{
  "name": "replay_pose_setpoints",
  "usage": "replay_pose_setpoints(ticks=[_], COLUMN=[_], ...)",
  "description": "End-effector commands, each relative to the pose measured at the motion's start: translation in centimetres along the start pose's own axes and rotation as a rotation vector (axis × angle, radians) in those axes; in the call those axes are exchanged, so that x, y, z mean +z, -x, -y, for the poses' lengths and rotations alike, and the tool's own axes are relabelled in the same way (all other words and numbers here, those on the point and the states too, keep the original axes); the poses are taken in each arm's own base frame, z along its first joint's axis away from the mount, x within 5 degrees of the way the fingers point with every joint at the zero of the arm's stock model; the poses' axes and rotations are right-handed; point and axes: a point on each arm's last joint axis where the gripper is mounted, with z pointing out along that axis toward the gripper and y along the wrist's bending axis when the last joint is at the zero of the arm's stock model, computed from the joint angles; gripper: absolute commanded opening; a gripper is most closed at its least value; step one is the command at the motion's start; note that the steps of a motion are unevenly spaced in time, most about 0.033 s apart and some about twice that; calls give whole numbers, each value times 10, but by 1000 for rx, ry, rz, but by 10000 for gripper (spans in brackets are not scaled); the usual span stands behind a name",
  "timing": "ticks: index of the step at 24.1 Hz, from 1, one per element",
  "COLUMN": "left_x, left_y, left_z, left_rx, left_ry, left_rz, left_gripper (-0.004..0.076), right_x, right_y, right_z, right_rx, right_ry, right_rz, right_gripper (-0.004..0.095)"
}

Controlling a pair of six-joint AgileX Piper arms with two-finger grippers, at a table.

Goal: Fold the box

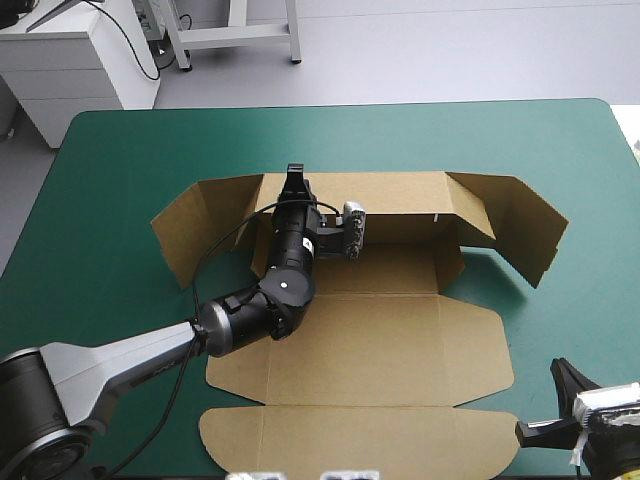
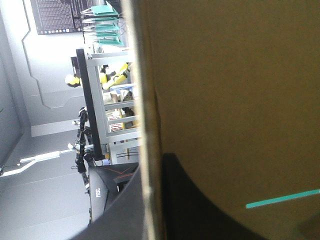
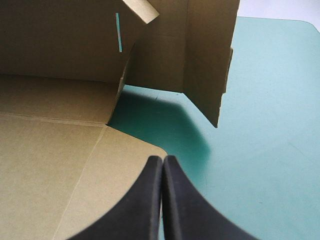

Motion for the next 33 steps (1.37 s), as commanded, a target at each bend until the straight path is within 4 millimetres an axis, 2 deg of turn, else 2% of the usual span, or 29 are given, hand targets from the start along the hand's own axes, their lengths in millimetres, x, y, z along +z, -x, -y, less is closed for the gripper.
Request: replay_pose_setpoints(ticks=[1, 5, 9, 12, 14, 17, 18, 19, 20, 21, 22, 23, 24, 26, 28, 31, 33], left_x=[-13, -15, -16, -16, -16, -16, -16, -16, -16, -16, -16, -16, -16, -16, -16, -16, -16], left_y=[-11, -11, -14, -14, -14, -14, -14, -14, -14, -14, -14, -14, -14, -14, -14, -14, -15], left_z=[-10, 5, 11, 11, 11, 11, 11, 11, 11, 11, 11, 11, 11, 11, 11, 11, 11], left_rx=[-51, 14, 29, 28, 28, 28, 28, 30, 30, 30, 30, 30, 30, 30, 30, 30, 29], left_ry=[87, 128, 122, 123, 123, 123, 123, 123, 123, 123, 123, 123, 123, 123, 123, 123, 125], left_rz=[-54, -36, -56, -57, -57, -57, -57, -57, -57, -57, -57, -57, -57, -57, -57, -57, -66], left_gripper=[-8, -8, -8, -8, -8, -8, -8, -8, -8, -8, -8, -8, -8, -8, -8, -8, -8], right_x=[-8, -6, 1, 6, 15, 43, 54, 78, 88, 117, 132, 162, 177, 224, 267, 326, 345], right_y=[12, 12, 27, 54, 80, 114, 125, 145, 158, 182, 193, 210, 218, 240, 248, 243, 240], right_z=[0, 0, 1, 2, 3, 5, 6, 8, 9, 11, 12, 14, 14, 14, 15, 14, 10], right_rx=[-7, 22, 185, 189, 183, 152, 138, 114, 105, 86, 86, 92, 97, 113, 124, 170, 212], right_ry=[-8, -6, 0, 1, -2, 1, 4, 17, 19, 28, 28, 35, 44, 82, 107, 152, 189], right_rz=[123, 103, 8, -44, -115, -288, -343, -421, -429, -444, -446, -464, -479, -521, -558, -627, -627], right_gripper=[-20, -20, -20, -18, -18, -19, -20, -20, -20, -20, -20, -20, -20, -20, -20, -18, -18])
